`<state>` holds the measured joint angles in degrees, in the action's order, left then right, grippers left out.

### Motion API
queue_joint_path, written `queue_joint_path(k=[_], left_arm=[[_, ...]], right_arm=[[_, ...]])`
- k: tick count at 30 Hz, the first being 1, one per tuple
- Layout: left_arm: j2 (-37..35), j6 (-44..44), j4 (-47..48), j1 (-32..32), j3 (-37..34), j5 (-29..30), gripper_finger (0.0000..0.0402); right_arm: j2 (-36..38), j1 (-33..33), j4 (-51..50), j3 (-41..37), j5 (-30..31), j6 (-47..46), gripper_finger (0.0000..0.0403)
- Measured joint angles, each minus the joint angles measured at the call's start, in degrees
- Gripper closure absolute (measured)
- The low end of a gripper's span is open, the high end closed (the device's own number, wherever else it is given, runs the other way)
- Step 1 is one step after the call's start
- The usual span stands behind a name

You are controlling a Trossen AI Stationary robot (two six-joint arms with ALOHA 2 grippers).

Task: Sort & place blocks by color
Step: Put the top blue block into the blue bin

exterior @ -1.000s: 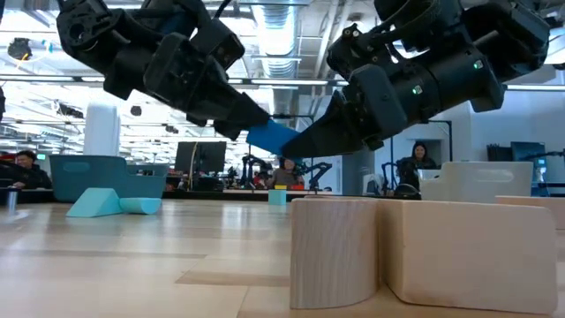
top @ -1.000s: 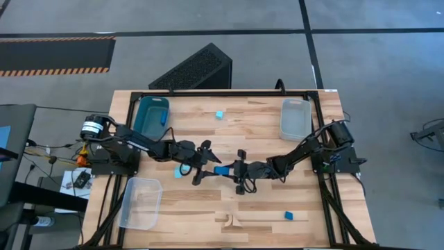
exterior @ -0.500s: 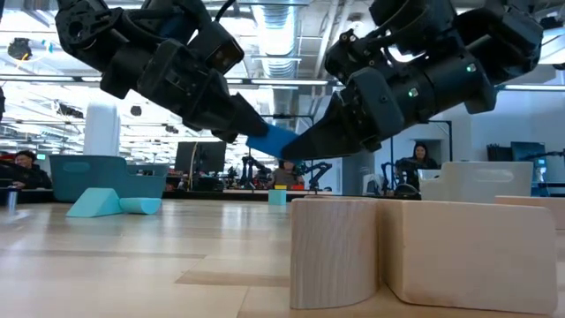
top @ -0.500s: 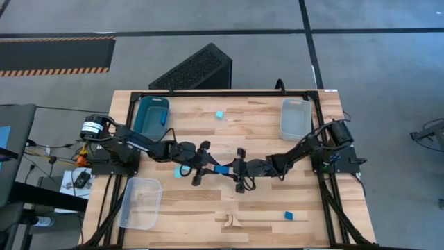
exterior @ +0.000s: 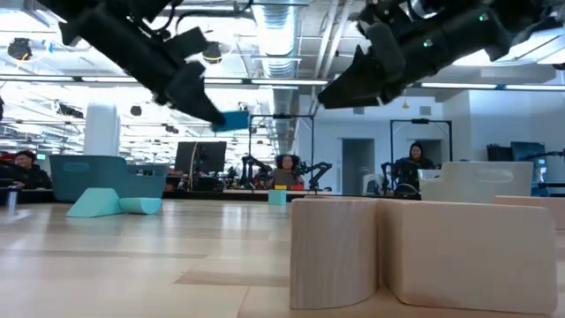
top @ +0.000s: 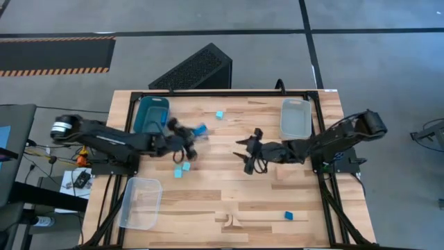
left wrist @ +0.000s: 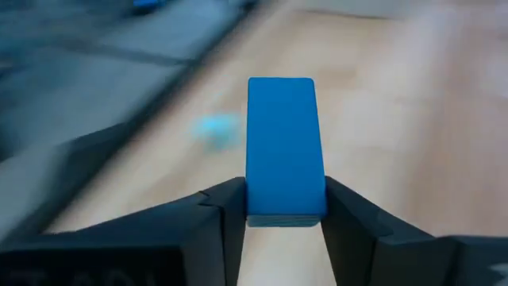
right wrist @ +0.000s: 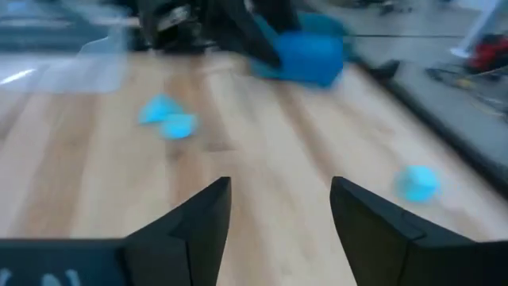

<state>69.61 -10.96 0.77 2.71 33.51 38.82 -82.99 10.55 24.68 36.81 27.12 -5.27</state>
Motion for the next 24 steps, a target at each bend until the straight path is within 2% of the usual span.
queue_joint_path(k=[2, 4, 6, 8, 12, 18, 24], left_arm=[[-4.4, -3.3, 5.3, -0.6, -0.4, 7.8, 0.0273], [-8.3, -7.1, 9.1, -0.9, -1.2, 12.8, 0.0269], [-11.3, -9.9, 12.8, -2.1, -2.9, 16.8, 0.0274], [-14.2, -12.1, 16.1, -3.6, -4.9, 18.1, 0.0284], [-17.4, -18.6, 22.2, -9.3, -8.3, 18.3, 0.0293], [-19.7, -24.8, 27.0, -19.9, -11.2, 17.6, 0.0279], [-18.3, -25.1, 25.0, -29.0, -13.1, 9.8, 0.0278]], right_arm=[[2.2, 0.0, -0.4, -2.3, 1.2, -1.9, 0.0175], [3.7, 0.0, 0.2, -4.5, 1.1, -4.2, 0.0180], [4.8, -0.1, 0.8, -6.7, 1.5, -6.3, 0.0184], [5.5, -0.1, 0.4, -8.2, 1.7, -8.9, 0.0186], [5.4, 0.4, 0.4, -10.0, 1.6, -13.8, 0.0186], [5.0, 1.8, -0.8, -10.1, 5.0, -15.3, 0.0188], [5.5, 1.9, -1.5, -10.1, 5.8, -15.4, 0.0186]])
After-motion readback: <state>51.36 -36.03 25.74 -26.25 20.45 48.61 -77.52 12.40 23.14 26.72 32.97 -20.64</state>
